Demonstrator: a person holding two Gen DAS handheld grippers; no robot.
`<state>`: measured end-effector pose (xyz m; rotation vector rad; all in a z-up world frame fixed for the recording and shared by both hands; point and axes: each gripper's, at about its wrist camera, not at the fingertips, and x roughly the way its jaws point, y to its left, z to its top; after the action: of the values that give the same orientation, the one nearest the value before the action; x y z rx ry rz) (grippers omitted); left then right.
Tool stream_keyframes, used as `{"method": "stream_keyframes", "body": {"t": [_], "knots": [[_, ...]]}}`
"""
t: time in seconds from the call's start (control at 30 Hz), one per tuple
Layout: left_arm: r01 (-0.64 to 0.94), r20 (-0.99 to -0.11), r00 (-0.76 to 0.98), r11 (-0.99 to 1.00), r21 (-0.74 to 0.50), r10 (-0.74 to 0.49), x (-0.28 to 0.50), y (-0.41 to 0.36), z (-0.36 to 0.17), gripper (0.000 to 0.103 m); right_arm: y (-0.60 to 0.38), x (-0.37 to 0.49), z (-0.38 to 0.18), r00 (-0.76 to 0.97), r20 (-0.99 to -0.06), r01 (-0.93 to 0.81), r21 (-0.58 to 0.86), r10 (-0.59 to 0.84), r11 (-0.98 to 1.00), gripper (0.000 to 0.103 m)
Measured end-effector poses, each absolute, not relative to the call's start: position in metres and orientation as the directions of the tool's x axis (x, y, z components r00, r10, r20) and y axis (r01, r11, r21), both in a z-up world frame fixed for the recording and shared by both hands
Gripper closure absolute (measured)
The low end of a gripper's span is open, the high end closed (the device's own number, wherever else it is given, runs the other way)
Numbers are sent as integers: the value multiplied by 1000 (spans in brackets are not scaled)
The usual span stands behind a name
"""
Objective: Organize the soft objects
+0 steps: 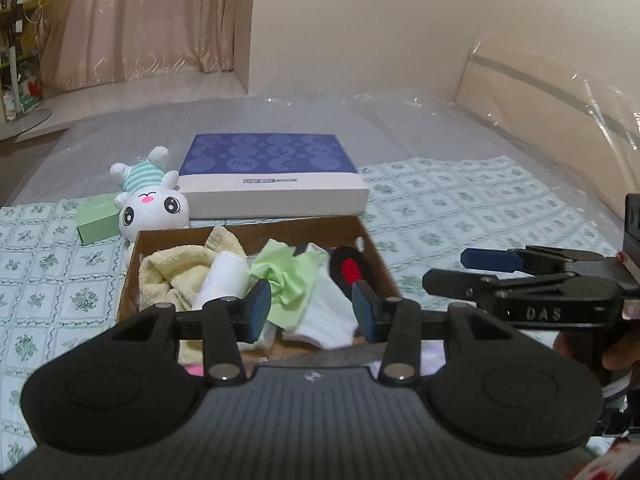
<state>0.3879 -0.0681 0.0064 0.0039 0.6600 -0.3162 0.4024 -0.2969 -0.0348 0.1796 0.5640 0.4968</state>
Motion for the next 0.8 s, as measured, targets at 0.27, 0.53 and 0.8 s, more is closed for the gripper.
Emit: {"method": "stream_keyframes", "body": {"t": [0.27,0.53,0.8], "knots": [[292,-586,757,952,-91,-288,302,-56,31,62,-296,322,-7,778,-461,-313,306,427,899,29],[234,-590,773,969,-75,-233,214,-37,38,62,-276,241,7,774,-502,-284,271,386,920,29],[171,-592,786,983,-73,-181,138,-23,38,61,-262,159,8,785,-467,-292,302,408,908,29]]}}
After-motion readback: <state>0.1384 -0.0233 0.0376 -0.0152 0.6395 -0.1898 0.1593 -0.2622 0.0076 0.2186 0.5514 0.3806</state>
